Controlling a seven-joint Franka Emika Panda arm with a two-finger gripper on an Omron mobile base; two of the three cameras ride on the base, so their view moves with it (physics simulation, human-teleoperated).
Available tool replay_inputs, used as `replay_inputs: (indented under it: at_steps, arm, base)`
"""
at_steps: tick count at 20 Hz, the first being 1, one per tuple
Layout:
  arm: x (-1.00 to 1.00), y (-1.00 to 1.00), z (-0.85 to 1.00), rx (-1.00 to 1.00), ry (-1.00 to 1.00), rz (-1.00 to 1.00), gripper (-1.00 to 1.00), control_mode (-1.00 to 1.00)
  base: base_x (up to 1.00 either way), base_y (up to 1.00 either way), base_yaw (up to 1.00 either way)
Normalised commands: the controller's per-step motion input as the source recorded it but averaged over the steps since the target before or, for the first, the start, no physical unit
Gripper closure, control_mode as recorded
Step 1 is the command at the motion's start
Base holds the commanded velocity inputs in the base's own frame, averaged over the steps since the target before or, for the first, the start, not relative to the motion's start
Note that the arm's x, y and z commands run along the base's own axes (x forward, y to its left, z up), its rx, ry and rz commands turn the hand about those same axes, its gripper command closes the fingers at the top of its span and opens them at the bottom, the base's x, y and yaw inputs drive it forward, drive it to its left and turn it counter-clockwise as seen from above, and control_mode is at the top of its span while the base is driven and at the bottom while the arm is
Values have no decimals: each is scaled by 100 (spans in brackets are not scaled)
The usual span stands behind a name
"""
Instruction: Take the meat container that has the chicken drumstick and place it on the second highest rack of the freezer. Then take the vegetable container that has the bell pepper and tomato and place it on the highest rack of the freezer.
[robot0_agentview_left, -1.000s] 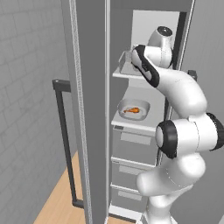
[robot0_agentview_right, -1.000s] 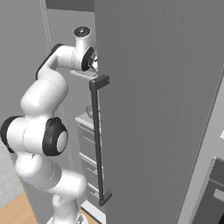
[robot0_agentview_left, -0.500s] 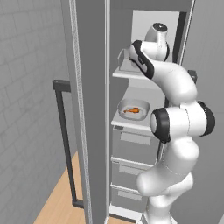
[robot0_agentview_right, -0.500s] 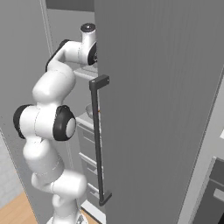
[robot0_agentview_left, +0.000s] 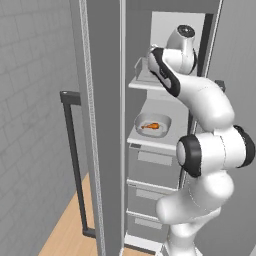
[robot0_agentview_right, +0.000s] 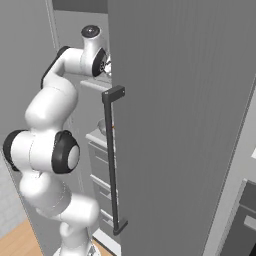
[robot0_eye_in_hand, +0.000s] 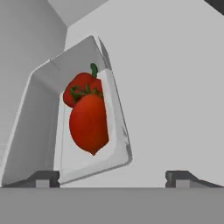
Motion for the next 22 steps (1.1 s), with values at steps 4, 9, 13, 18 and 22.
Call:
replay_inputs:
  at_steps: [4, 9, 13, 18, 22]
  arm:
    - [-100, 0, 23, 0, -39, 0, -100, -100]
    - [-100, 7, 25, 0, -17, 0, -100, -100]
    - [-100, 17, 0, 0, 0, 0, -100, -100]
    - [-100, 13, -1, 0, 2, 1, -100, -100]
    - [-100, 3, -40, -1, 7, 2, -100, -100]
  base:
    - [0, 0, 0]
    - [0, 0, 0]
    - [0, 0, 0]
    - [0, 0, 0]
    - [0, 0, 0]
